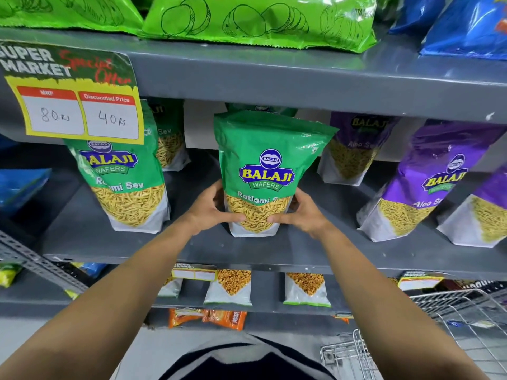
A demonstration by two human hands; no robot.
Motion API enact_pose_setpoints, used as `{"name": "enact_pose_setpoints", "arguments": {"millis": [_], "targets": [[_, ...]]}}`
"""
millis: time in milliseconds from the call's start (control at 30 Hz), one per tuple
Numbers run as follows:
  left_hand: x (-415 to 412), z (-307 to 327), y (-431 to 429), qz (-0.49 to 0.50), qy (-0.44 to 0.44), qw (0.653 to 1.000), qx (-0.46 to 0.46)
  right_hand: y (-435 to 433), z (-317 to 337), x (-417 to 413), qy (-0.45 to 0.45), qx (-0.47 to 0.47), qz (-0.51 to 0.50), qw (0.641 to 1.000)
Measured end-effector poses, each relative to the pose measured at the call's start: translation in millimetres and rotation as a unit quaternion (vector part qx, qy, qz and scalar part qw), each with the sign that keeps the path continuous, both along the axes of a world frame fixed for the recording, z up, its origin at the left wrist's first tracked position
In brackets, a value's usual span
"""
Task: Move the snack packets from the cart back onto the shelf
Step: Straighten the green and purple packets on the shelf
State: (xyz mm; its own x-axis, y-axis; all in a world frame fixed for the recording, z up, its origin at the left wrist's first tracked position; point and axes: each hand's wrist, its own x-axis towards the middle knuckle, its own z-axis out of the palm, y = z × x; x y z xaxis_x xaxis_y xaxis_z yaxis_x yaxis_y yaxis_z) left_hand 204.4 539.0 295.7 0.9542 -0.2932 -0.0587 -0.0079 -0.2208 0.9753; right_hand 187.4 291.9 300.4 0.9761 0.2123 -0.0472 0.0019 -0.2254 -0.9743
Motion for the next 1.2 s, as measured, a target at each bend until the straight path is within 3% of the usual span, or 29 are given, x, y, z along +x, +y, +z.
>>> {"name": "enact_pose_setpoints", "arguments": {"millis": [300, 367, 433, 500, 567, 700, 867, 967, 1100, 1200], "targets": [[0, -3, 5, -0.026, -0.012, 1.000, 0.005, 8, -11, -11, -0.018, -0.002, -0.053, 0.998], [-4, -4, 8, -0.023, 0.002, 0.999, 0.042, 11, -9, -15, -0.012, -0.015, -0.054, 0.998], [-11, -5, 15, -0.011, -0.008, 0.986, 0.167, 9, -10, -24, -0.024, -0.037, -0.072, 0.996], [-22, -5, 21, -0.018, -0.052, 0.944, 0.324, -2, -13, -35, -0.047, -0.046, -0.129, 0.989], [-39, -5, 16, -0.011, -0.086, 0.933, 0.349, -26, -18, -50, -0.076, -0.066, -0.192, 0.976], [-64, -13, -40, -0.032, -0.164, 0.947, 0.275, -102, -32, -92, -0.130, -0.111, -0.314, 0.934], [-55, -24, -175, -0.021, -0.120, 0.990, 0.076, -214, -23, -108, -0.176, -0.101, -0.428, 0.881], [-42, -20, -248, 0.001, -0.133, 0.990, 0.043, -263, -11, -88, -0.157, -0.081, -0.385, 0.906], [-25, -14, -305, 0.013, -0.117, 0.993, 0.029, -289, -1, -48, -0.088, -0.064, -0.217, 0.970], [-24, -8, -320, 0.031, -0.097, 0.994, 0.042, -287, 6, -31, -0.063, -0.042, -0.122, 0.990]]}}
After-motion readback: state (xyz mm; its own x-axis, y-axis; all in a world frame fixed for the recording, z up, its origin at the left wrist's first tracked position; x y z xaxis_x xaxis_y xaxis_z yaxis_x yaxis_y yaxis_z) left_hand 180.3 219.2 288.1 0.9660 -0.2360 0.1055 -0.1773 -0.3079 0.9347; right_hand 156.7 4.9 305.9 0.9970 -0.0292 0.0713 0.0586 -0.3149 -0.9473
